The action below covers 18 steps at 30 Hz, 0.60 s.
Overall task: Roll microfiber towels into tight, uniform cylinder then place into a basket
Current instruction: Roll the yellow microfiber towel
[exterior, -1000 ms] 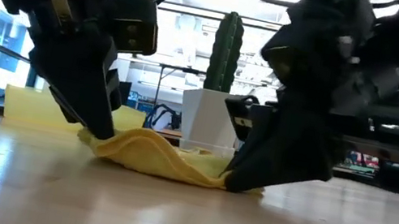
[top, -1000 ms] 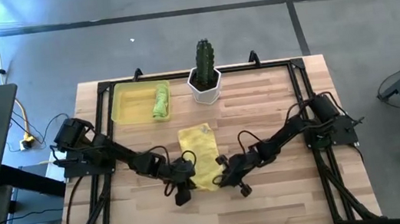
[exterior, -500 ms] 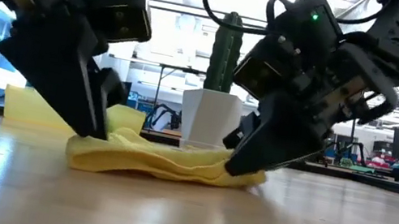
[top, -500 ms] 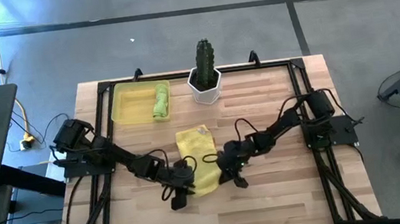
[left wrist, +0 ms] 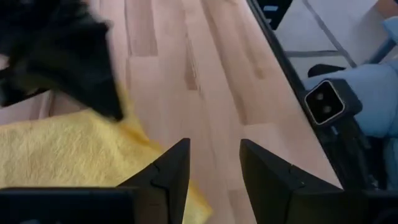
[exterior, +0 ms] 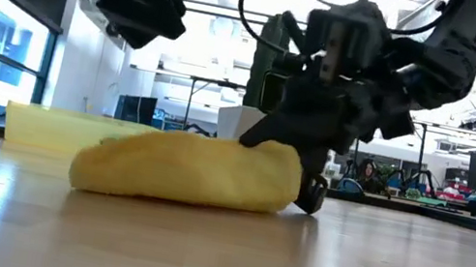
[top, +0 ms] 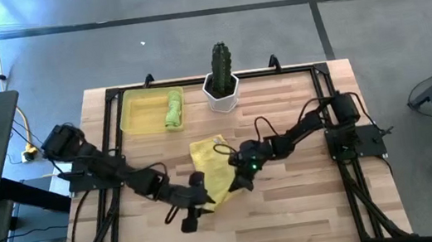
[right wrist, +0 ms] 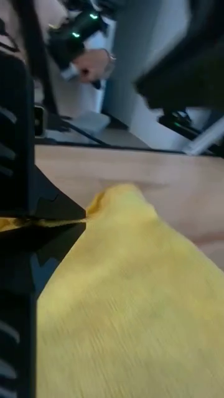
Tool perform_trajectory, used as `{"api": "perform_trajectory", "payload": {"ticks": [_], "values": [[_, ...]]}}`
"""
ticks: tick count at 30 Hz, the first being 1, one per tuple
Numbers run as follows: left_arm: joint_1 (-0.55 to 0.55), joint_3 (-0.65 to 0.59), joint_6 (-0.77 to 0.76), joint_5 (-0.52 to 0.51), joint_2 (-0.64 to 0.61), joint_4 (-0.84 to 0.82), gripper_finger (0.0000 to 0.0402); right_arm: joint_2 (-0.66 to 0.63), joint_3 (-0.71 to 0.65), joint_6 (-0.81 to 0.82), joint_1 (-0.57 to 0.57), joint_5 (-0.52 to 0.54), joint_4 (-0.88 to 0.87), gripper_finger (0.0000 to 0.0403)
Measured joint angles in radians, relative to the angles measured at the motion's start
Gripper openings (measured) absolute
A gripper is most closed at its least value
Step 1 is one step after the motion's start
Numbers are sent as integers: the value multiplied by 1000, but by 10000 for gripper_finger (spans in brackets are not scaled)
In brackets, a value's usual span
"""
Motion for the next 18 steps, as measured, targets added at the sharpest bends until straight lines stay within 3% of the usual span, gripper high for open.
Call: {"api": "perform_trajectory", "payload": {"ticks": [8, 18], "values": [[-80, 0, 0, -170, 60, 1, 129, -3, 3, -26, -48, 105, -67, 0], [-80, -1, 0, -251, 178, -19, 129, -2, 2, -64, -15, 137, -124, 0]]}}
